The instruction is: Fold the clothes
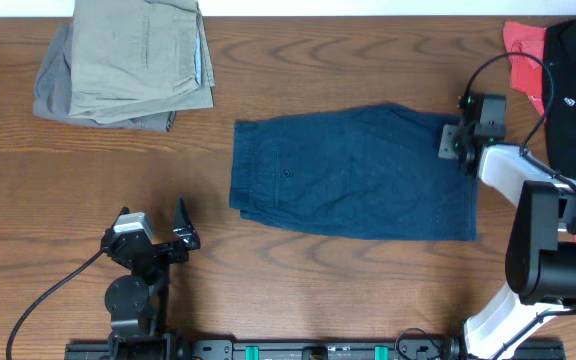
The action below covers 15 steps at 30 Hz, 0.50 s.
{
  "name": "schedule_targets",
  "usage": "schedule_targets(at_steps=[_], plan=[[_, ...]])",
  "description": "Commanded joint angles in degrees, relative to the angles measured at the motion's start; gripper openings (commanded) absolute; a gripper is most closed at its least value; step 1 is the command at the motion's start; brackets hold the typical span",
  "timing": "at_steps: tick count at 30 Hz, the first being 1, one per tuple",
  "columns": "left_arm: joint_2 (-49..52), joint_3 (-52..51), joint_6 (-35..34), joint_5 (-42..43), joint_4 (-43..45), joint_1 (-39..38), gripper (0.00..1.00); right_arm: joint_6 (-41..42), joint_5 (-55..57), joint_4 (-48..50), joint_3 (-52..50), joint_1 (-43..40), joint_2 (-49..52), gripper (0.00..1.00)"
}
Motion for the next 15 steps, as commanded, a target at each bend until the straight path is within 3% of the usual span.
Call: schedule_targets(at_steps=[1,2,3,8,15], plan=[[-0.11,-1.29,-0.50,-1.29,-1.60,-0.07,0.98,-1.14,3.72,-4.11,6.58,-0.26,-4.66,0.84],[-0.11,-1.29,-0.50,-1.31,-1.60,-0.07,0.98,-1.14,3.96,-6.80,8.57,-0.26,-6.12,0.95],[-0.11,-1.29,-0.50,-1.29,-1.60,-0.07,0.98,-1.11,3.96,-9.53,10.51,-0.26,-7.61,0.99],[-0.11,-1.29,-0.50,-1.31,-1.60,-0.07,0.98,0.42,4.17,-19.41,16.57,-0.52,-15.04,0.99],[-0.11,-1.29,-0.50,-1.31,-1.60,-0.07,0.98,1.27,8.39,-24.30,16.61,-3.56,-21.46,0.99]])
